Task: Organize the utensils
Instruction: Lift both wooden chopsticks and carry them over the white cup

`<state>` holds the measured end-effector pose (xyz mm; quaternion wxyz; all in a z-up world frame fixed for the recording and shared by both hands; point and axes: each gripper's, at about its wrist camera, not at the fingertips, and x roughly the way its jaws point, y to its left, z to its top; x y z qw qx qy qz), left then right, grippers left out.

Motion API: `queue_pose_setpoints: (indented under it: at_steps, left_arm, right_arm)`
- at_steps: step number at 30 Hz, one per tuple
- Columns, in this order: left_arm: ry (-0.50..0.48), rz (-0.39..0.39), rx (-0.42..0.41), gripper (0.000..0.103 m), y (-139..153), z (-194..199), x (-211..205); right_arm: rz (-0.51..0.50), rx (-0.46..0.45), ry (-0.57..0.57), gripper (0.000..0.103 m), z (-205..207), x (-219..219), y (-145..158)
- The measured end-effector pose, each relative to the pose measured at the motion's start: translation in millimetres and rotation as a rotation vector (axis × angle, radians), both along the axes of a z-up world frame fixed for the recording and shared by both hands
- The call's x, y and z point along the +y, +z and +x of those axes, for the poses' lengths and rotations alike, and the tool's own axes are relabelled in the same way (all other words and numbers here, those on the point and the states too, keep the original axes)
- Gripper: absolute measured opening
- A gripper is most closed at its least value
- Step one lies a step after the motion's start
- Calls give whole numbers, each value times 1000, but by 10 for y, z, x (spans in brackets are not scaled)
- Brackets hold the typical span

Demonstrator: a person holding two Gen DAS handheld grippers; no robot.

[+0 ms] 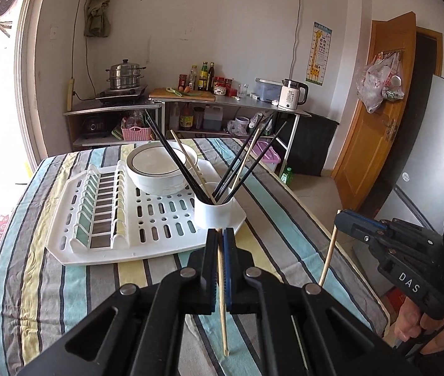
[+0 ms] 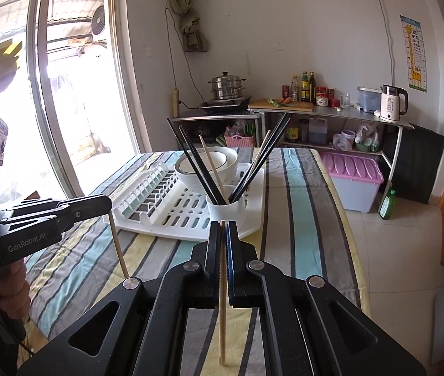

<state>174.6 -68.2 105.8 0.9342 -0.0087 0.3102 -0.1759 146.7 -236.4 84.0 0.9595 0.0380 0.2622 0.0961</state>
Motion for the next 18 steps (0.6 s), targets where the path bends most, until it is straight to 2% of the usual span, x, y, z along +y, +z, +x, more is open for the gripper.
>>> queue_pose_setpoints:
  at_steps: [9,18]
  left_arm:
    - [-7,-14,-3,3,-3,-138,81]
    - [-13,-20,-3,3,118,12,73]
  right_arm:
    - [-7,-15,-5,3,-98,-2,30]
    - [-10,-48,-9,2,-27,-2,186]
